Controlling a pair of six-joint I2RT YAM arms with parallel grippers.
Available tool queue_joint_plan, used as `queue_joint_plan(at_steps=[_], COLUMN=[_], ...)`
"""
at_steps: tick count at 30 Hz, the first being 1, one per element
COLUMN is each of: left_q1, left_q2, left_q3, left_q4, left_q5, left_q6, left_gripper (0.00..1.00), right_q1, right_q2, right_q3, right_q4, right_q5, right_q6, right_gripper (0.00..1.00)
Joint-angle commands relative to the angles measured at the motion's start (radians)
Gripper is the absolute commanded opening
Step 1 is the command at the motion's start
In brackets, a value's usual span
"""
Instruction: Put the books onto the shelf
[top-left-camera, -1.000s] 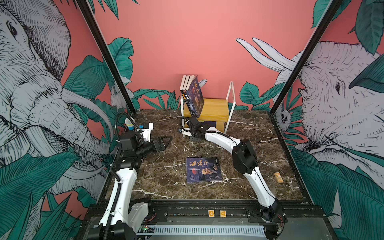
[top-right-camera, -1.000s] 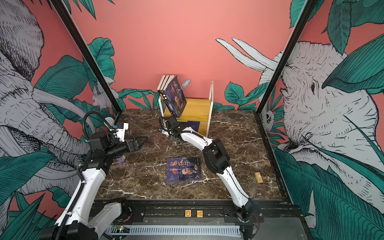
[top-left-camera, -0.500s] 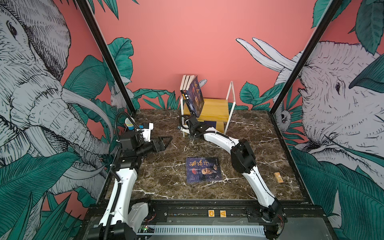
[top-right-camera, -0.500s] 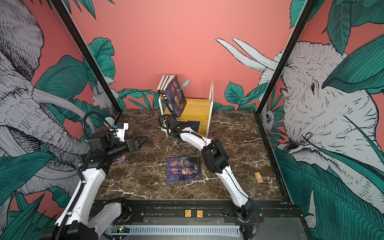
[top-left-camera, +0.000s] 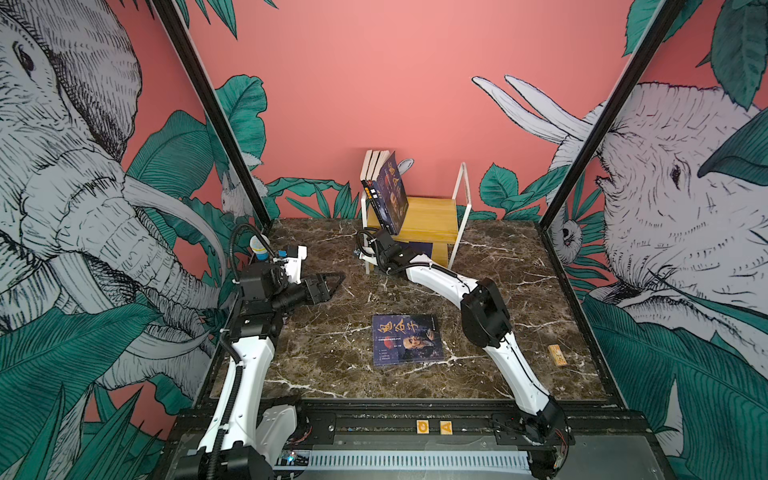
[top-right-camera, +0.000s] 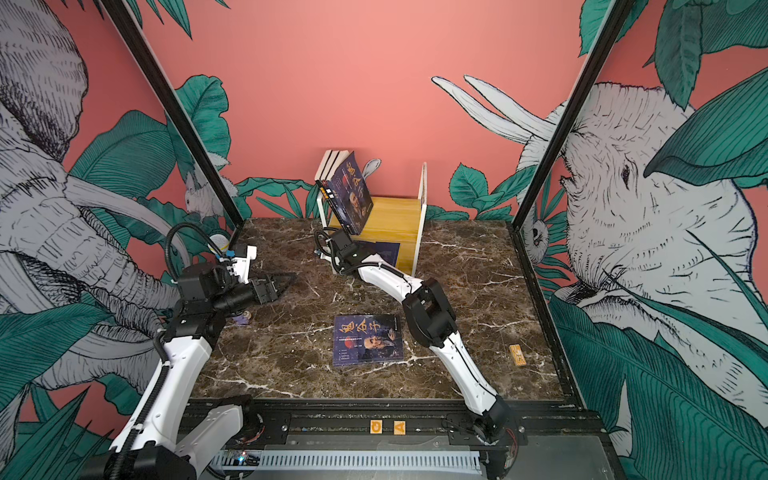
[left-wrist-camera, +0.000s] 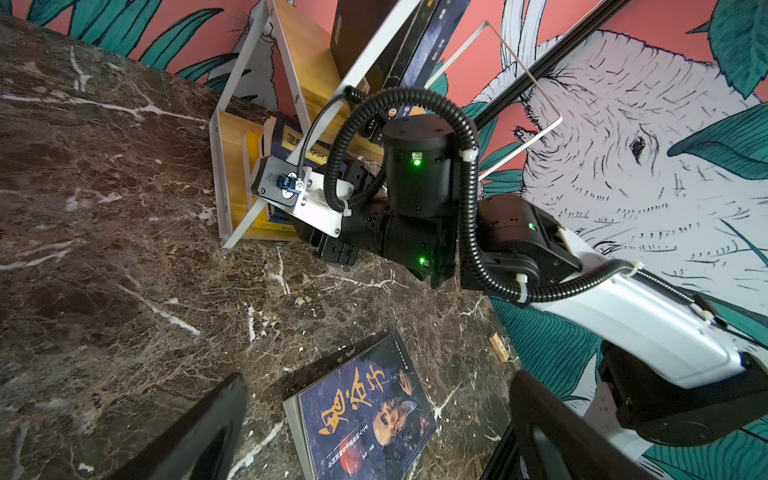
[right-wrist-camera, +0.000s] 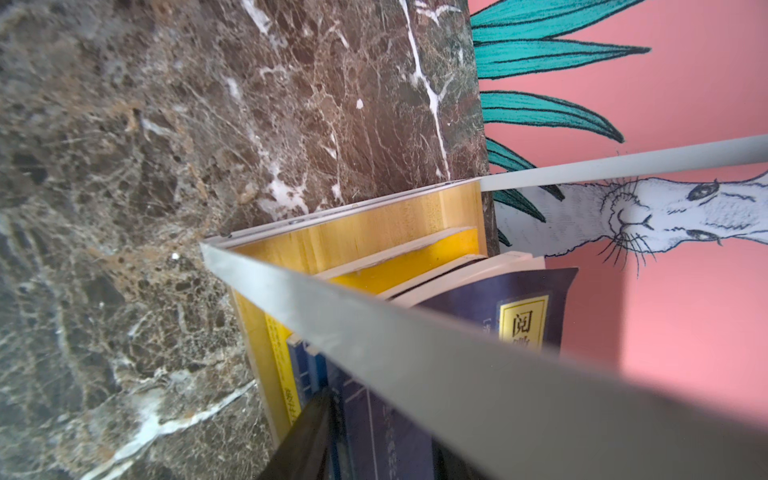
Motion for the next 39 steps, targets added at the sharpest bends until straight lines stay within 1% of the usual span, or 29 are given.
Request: queue_joint_plan(at_steps=[1, 7, 14, 21, 22, 24, 26, 27, 29, 32, 34, 36, 39], left_q1=[0.005, 0.005, 0.006, 0.004, 0.004, 0.004, 0.003, 0.005, 0.004, 0.005, 0.001, -0.001, -0.02], left_q2=[-0.021, -0.023, -0.024, -0.019, -0.019, -0.017, -0.016, -0.016, -0.015, -0.015, -0.013, -0.01, 0.001], left_q3=[-0.006, -0.005, -0.003, -0.006, -0.005, -0.01, -0.01, -0.008, -0.006, -0.008, -0.006, -0.004, -0.014], left_q4=[0.01, 0.01, 0.006, 0.014, 0.016, 0.025, 0.02, 0.015, 0.011, 0.013, 0.003, -0.001, -0.006], left_q5=[0.018, 0.014, 0.013, 0.014, 0.018, 0.016, 0.008, 0.01, 0.015, 0.003, -0.007, -0.004, -0.026], left_q6=[0.008, 0.008, 0.007, 0.004, 0.003, 0.004, 0.011, 0.011, 0.011, 0.018, 0.018, 0.021, 0.035], left_gripper=[0.99, 0.99, 0.99, 0.99, 0.99, 0.99, 0.99, 0.99, 0.99, 0.99, 0.99, 0.99, 0.99], right_q1=[-0.012, -0.015, -0.016, -0.015, -0.016, -0.016, -0.013, -0.009, 0.001, 0.016, 0.023, 0.032, 0.056], right_q2=[-0.028, -0.058, -0.065, -0.118, -0.127, -0.149, -0.167, -0.18, -0.207, -0.276, -0.348, -0.449, -0.596], right_q3=[-0.025, -0.06, -0.071, -0.125, -0.133, -0.146, -0.155, -0.155, -0.161, -0.214, -0.29, -0.394, -0.57], right_q4=[0.027, 0.033, 0.02, 0.016, 0.014, 0.004, 0.002, -0.002, -0.015, -0.021, -0.013, 0.011, 0.049], right_q5=[0.042, 0.041, 0.049, 0.035, 0.031, 0.011, 0.003, -0.002, -0.017, -0.032, -0.055, -0.084, -0.097], right_q6=[-0.003, -0.01, -0.009, -0.028, -0.029, -0.028, -0.011, 0.001, 0.025, 0.078, 0.144, 0.223, 0.325], right_gripper=[0.41, 0.4, 0.3, 0.27, 0.29, 0.41, 0.51, 0.53, 0.56, 0.58, 0.58, 0.6, 0.66])
